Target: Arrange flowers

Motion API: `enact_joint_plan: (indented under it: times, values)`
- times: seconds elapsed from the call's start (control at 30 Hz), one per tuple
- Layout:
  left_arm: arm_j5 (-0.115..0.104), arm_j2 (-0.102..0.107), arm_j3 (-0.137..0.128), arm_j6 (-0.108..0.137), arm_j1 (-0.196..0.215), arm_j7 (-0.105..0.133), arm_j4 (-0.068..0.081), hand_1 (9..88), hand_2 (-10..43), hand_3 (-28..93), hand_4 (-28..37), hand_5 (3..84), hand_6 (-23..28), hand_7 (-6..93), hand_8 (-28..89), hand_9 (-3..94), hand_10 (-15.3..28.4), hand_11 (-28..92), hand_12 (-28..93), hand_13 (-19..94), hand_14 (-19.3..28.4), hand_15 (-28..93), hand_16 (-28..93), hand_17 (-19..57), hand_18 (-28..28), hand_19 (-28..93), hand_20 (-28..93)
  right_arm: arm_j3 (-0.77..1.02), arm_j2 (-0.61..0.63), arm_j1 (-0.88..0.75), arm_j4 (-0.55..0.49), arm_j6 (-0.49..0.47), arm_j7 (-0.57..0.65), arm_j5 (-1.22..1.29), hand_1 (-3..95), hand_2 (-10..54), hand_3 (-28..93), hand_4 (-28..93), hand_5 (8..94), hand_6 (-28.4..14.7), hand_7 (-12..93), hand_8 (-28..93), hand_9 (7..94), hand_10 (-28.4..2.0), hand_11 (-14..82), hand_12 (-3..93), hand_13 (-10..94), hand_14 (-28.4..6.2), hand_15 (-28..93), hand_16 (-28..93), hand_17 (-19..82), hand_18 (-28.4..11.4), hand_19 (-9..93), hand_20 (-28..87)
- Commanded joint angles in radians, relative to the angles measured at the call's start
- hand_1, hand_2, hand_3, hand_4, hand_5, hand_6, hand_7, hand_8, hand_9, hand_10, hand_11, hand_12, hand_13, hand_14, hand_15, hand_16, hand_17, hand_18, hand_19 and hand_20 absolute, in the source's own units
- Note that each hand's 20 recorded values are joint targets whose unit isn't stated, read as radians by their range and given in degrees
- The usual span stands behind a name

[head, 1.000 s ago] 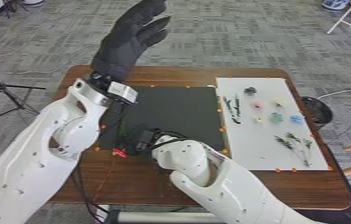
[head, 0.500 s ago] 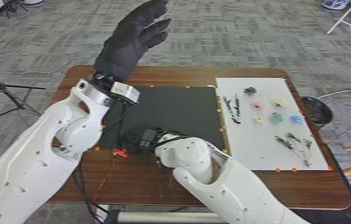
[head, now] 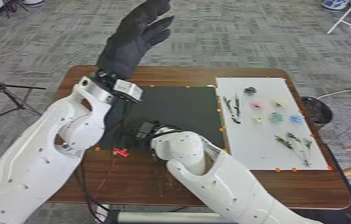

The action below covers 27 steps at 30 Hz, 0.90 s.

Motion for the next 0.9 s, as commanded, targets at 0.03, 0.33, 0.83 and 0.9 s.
enact_joint_plan:
  times: [0.03, 0.33, 0.83, 0.9]
  values:
    - [-0.004, 0.007, -0.029, -0.009, 0.033, 0.002, -0.027, 23.2, -7.0, 64, -28.3, 20.1, 2.1, 19.6, -10, 14.8, 9.0, 10, 22, 12, 13.4, 5, 11, -18.7, 20.0, 35, 8, -0.015, 0.0, 0.047, 0.032, 0.008, 0.05, -0.016, 21.6, 28.6, 93, -4, 34.3, 4.2, 18, -15, 80.4, -11.3, 68.6, 33.2, 80, -9.2, 87, 31, 49, -22.3, 93, 72]
    - [-0.004, 0.015, -0.04, -0.003, 0.047, 0.001, -0.036, 23.1, -7.0, 64, -28.3, 20.2, 2.1, 19.6, -10, 14.8, 8.9, 10, 22, 12, 13.4, 5, 11, -18.7, 20.0, 35, 8, -0.03, 0.022, 0.046, 0.011, -0.002, 0.041, 0.0, 21.5, 28.7, 93, -4, 34.7, 4.2, 18, -15, 80.3, -11.3, 68.6, 33.1, 80, -9.3, 87, 31, 49, -22.3, 93, 72]
    - [-0.006, 0.001, -0.008, 0.002, 0.008, -0.002, -0.009, 23.2, -7.0, 64, -28.3, 20.2, 2.1, 19.4, -10, 14.7, 8.9, 10, 22, 12, 13.5, 5, 11, -18.7, 20.5, 35, 8, 0.042, 0.002, 0.016, -0.054, 0.028, -0.032, 0.066, 17.1, 29.1, 93, -11, 34.1, 4.6, 17, -15, 80.0, -11.4, 68.5, 33.5, 80, -9.3, 87, 31, 49, -22.5, 93, 72]
    - [-0.006, -0.004, 0.004, 0.006, -0.006, -0.001, 0.001, 23.2, -7.0, 64, -28.3, 20.1, 2.1, 19.4, -10, 14.7, 8.9, 10, 22, 12, 13.5, 5, 11, -18.7, 20.5, 35, 8, 0.069, -0.006, 0.008, -0.056, 0.041, -0.045, 0.076, 16.6, 28.9, 93, -12, 33.8, 4.5, 17, -15, 79.9, -11.5, 68.5, 33.5, 80, -9.3, 87, 31, 49, -22.5, 93, 72]
